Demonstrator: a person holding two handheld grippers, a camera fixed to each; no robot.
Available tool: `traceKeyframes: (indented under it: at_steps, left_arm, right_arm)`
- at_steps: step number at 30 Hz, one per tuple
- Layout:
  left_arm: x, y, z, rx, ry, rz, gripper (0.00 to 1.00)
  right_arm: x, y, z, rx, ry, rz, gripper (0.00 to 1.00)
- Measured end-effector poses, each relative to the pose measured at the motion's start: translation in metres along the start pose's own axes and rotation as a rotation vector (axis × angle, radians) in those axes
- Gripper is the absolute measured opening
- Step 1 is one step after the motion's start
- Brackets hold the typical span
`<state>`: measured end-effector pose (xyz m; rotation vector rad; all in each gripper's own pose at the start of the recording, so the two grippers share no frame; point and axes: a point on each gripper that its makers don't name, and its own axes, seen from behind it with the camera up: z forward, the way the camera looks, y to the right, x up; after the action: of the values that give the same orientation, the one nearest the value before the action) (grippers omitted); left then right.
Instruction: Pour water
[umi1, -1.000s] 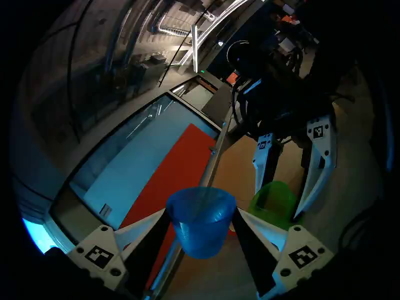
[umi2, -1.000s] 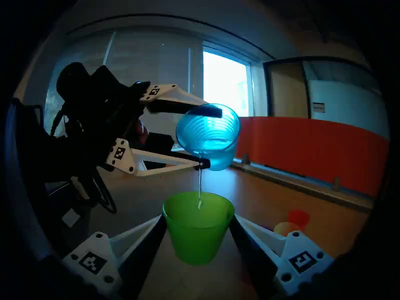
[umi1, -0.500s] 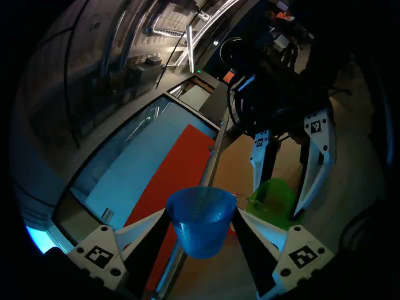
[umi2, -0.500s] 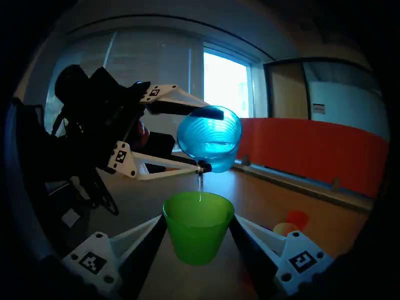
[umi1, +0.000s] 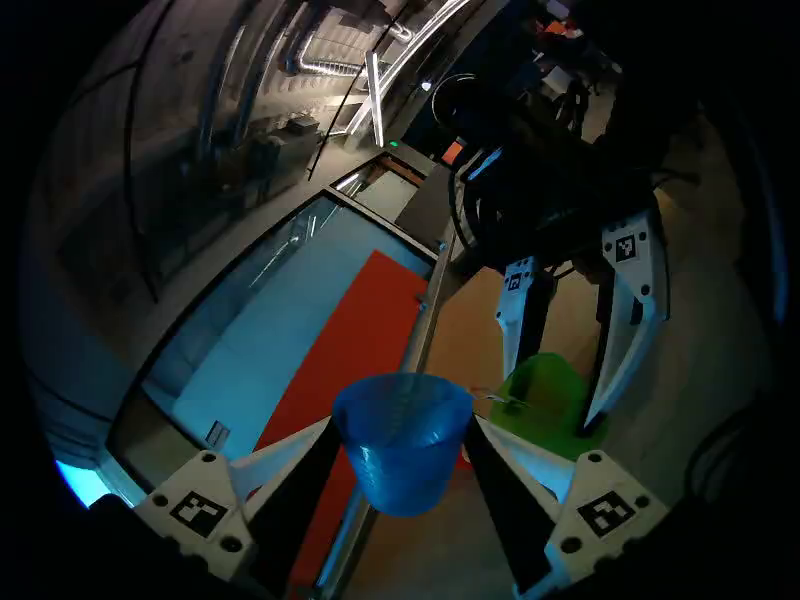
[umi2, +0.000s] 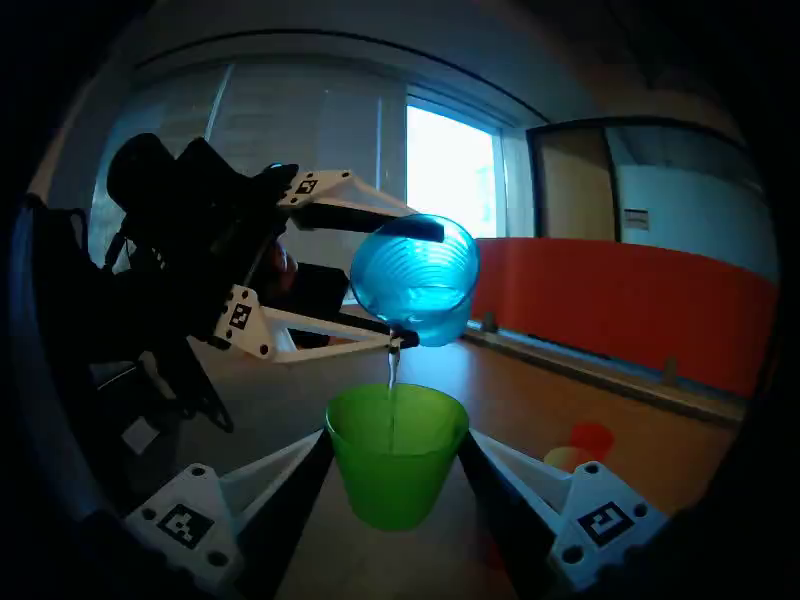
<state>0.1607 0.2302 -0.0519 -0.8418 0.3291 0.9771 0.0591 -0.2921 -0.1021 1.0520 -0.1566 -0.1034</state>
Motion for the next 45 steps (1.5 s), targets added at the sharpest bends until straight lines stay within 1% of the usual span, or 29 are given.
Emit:
traceKeyframes:
  at_steps: [15,21,33,39,45]
  left_arm:
    - [0.0037,-0.0022,0.0004,0.013,0.005,0.023,0.85]
    - [0.0039,-0.0032,0.0001,0.011,0.001,0.040,0.85]
    - [0.0064,-0.0018,-0.0012,0.012,-0.001,0.069,0.85]
    - [0.0082,-0.0017,-0.0008,0.013,0.003,0.074,0.85]
    - [0.0094,-0.0015,-0.0005,0.012,0.001,0.104,0.85]
  right_arm:
    - [0.0005,-0.0002,-0.0014,0.000,0.003,-0.007,0.91]
    - [0.0012,-0.0002,-0.0026,0.001,0.005,-0.008,0.91]
    - [-0.0005,0.0013,-0.0041,0.000,0.005,-0.013,0.91]
    - [-0.0002,0.0024,-0.0051,-0.003,0.004,-0.013,0.91]
    - [-0.0004,0.0025,-0.0047,-0.003,0.006,-0.014,0.91]
